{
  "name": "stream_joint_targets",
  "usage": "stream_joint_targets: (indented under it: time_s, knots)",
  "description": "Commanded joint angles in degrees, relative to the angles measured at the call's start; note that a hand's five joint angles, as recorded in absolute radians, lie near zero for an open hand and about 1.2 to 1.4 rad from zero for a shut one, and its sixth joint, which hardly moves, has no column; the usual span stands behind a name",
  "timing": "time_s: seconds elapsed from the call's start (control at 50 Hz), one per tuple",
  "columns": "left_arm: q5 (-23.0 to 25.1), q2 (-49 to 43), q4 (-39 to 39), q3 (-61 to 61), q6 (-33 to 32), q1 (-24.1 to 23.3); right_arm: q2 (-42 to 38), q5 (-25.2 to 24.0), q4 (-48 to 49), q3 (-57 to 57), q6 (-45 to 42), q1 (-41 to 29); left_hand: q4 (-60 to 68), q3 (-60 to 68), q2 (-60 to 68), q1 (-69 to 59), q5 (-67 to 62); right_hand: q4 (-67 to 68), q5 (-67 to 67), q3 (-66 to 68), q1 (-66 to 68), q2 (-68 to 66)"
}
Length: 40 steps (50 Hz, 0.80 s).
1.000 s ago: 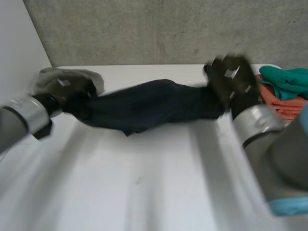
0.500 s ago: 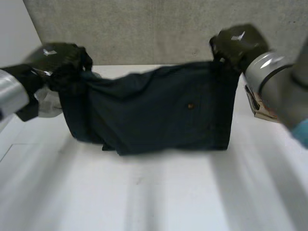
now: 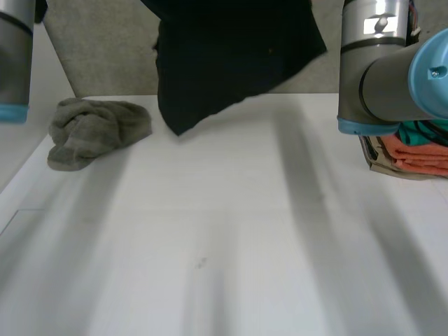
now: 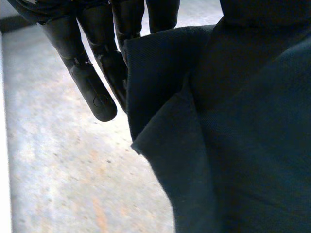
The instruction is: Fold the laundry.
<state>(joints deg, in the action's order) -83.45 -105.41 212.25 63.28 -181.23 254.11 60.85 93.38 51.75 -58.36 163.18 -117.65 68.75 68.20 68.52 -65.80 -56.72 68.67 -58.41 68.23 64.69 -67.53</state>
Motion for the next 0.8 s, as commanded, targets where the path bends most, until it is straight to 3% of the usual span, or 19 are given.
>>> stream_joint_targets:
  time_s: [0.02,0.2,0.26,0.36,0.5,0.54,0.62,0.7,0.8]
  knots:
    - [6.45,2.76,-5.87,11.59,0.00,0.51,-2.22,-3.73,-12.53,-2.02,0.12,1.81,11.25,11.80,11.48,-14.20,-13.28,11.33,-11.59,11.77,15.31,-12.47]
    - [12.34,1.00,-13.87,29.26,-4.65,-0.02,-6.18,-9.44,-29.85,-8.43,-4.26,3.22,11.25,11.80,11.48,-14.20,-13.28,11.33,-11.59,11.77,15.31,-12.47]
    - [12.96,1.00,-16.07,34.53,-9.83,0.16,-6.44,-10.59,-35.47,-11.94,-9.62,3.31,11.25,11.80,11.48,-14.20,-13.28,11.33,-11.59,11.77,15.31,-12.47]
    - [12.87,4.33,-25.98,41.13,-19.41,0.95,-3.11,-12.08,-46.54,-17.13,-15.95,3.05,11.25,11.80,11.48,-14.20,-13.28,11.33,-11.59,11.77,15.31,-12.47]
    - [14.19,14.35,-52.07,48.07,-31.28,0.69,8.04,-12.00,-71.31,-27.40,-24.65,3.04,11.25,11.80,11.48,-14.20,-13.28,11.33,-11.59,11.77,15.31,-12.47]
    - [15.24,18.12,-65.85,50.36,-37.16,0.51,13.66,-11.73,-79.66,-33.46,-30.44,3.22,11.25,11.80,11.48,-14.20,-13.28,11.33,-11.59,11.77,15.31,-12.47]
    - [17.96,20.50,-77.04,50.81,-41.21,0.86,21.32,-12.96,-83.13,-41.38,-39.32,3.40,11.25,11.80,11.48,-14.20,-13.28,11.33,-11.59,11.77,15.31,-12.47]
    - [20.95,21.30,-76.11,48.18,-41.84,1.21,25.29,-16.38,-80.84,-44.21,-42.42,3.05,11.25,11.80,11.48,-14.20,-13.28,11.33,-11.59,11.77,15.31,-12.47]
    - [21.40,17.71,-69.52,42.03,-42.10,3.50,19.51,-17.45,-78.12,-40.27,-36.20,1.91,11.25,11.80,11.48,-14.20,-13.28,11.33,-11.59,11.77,15.31,-12.47]
